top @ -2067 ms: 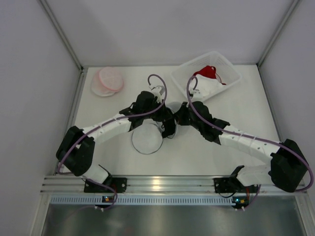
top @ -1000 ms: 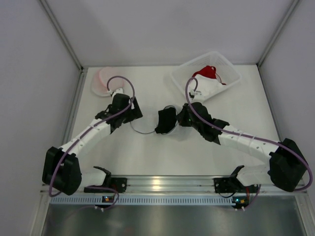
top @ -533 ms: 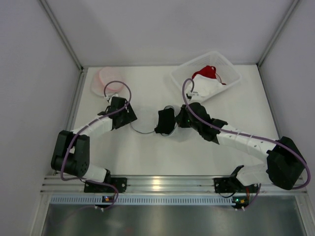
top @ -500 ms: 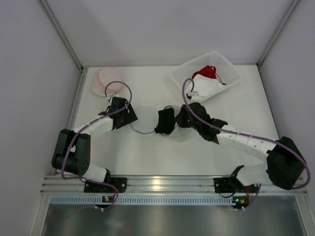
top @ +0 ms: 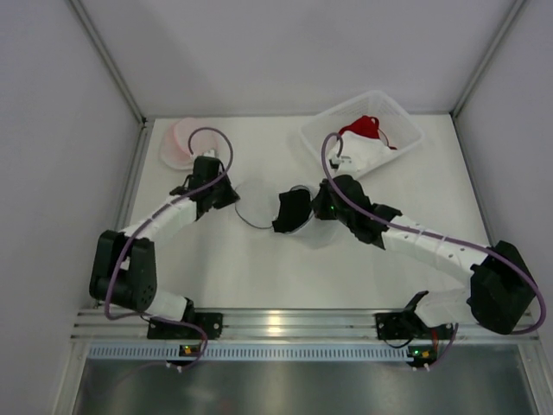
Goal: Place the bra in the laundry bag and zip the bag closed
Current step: Close the laundry bag at the center of the board.
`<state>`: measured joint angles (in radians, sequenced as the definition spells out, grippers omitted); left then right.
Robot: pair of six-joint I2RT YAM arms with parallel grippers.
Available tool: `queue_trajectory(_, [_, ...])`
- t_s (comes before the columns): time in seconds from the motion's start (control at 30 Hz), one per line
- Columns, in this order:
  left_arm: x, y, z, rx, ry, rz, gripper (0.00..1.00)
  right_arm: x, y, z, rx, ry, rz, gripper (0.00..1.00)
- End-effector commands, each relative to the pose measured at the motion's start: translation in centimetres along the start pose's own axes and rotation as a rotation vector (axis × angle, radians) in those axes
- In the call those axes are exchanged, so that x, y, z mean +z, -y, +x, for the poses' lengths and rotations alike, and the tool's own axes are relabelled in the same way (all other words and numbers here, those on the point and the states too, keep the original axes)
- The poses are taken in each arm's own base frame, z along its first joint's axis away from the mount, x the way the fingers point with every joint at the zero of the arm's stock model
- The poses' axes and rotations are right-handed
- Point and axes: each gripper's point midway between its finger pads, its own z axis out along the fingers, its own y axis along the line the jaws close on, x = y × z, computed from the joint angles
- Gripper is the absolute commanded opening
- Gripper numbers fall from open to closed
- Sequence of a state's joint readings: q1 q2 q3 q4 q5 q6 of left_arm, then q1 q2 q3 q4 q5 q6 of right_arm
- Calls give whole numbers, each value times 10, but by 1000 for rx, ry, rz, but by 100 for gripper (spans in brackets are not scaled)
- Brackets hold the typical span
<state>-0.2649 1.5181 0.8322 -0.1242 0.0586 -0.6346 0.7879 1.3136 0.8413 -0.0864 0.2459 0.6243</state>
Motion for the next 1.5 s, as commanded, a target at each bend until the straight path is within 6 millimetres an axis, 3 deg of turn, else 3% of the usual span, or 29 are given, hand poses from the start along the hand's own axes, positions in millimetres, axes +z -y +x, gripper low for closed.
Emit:
queue_trajectory(0.0, [-86,45,-90,120,251,45,0,-6,0,-48,5,107,25,0])
queue_trajectory(0.03, [-130,68,-127,169,375,82,0,-11,-2,-56,3,127,18,0])
queue_trajectory(0.07, [-152,76,-138,192,415,101,0,-13,-2,-62,-17,140,13,0])
queue_trajectory(0.1, [-222,105,-163,236,544,204,0,-19,-6,-73,-17,186,-11,0])
queue_trajectory(0.17, [-239,114,-166,225,562,241,0,-14,-2,-67,-18,178,-3,0])
queue_trajectory(0.27, [-230,123,-150,221,449,278,0,2,0,-58,52,103,-13,0])
queue_trajectory(0.37, [-228,129,-131,242,414,295,0,10,-1,-70,70,124,-48,0])
queue_trajectory(0.47, [-236,126,-125,261,434,285,0,0,-9,-95,72,186,-59,0])
queue_trajectory(0.53, [-226,113,-121,308,417,224,0,-2,-20,-110,71,218,-97,0])
queue_trajectory(0.63, [-216,101,-102,372,335,188,0,-11,-19,-129,33,155,-22,0])
queue_trajectory(0.73, [-214,100,-91,400,310,214,0,-4,-26,-118,40,137,-77,0])
queue_trajectory(0.83, [-217,109,-95,427,326,218,0,6,-25,-98,65,82,-86,0])
queue_trajectory(0.93, [-217,103,-109,473,394,100,0,8,-24,-84,89,74,-99,0])
queue_trajectory(1.07, [-220,132,-104,551,411,118,0,9,-19,-68,125,66,-104,0])
queue_trajectory(1.33, [-190,155,-73,645,329,115,0,5,-20,-50,159,75,-142,0])
queue_trajectory(1.47, [-184,165,-70,674,370,13,0,5,-19,-42,191,72,-147,0])
